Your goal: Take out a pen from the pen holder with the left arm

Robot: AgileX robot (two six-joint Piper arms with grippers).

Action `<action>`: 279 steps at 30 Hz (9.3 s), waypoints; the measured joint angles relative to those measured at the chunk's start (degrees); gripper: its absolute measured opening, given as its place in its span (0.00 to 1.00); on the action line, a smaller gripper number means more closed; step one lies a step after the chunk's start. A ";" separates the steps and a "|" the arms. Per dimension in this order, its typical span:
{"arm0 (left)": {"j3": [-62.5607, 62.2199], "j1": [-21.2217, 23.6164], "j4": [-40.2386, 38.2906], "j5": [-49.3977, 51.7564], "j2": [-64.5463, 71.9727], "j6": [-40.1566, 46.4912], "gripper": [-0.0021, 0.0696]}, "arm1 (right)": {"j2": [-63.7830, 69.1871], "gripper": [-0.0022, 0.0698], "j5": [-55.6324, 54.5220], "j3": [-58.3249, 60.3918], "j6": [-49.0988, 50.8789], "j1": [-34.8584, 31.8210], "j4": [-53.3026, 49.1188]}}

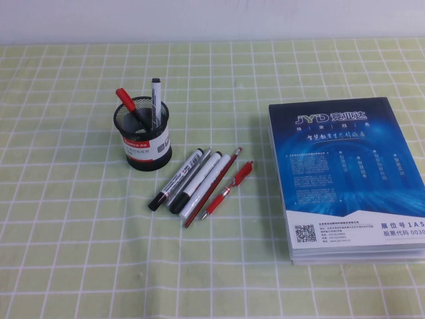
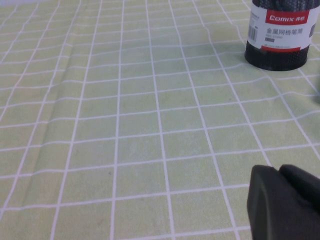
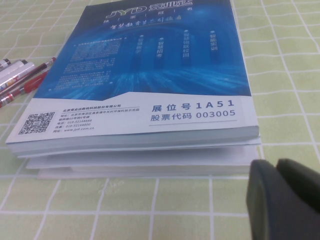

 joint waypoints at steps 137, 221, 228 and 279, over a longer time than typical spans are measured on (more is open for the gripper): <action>-60.71 -7.95 27.53 -48.24 108.78 -62.84 0.59 | 0.00 0.01 0.00 0.00 0.00 0.00 0.00; -64.45 -6.96 30.63 -50.24 112.13 -62.61 0.56 | 0.00 0.01 0.00 0.00 0.00 0.00 0.00; -64.45 -7.06 30.63 -49.85 112.13 -62.52 0.56 | 0.00 0.01 0.00 0.00 0.00 0.00 0.00; -64.58 -7.17 30.28 -49.35 112.17 -55.82 0.38 | 0.00 0.01 0.00 0.00 0.00 0.00 0.00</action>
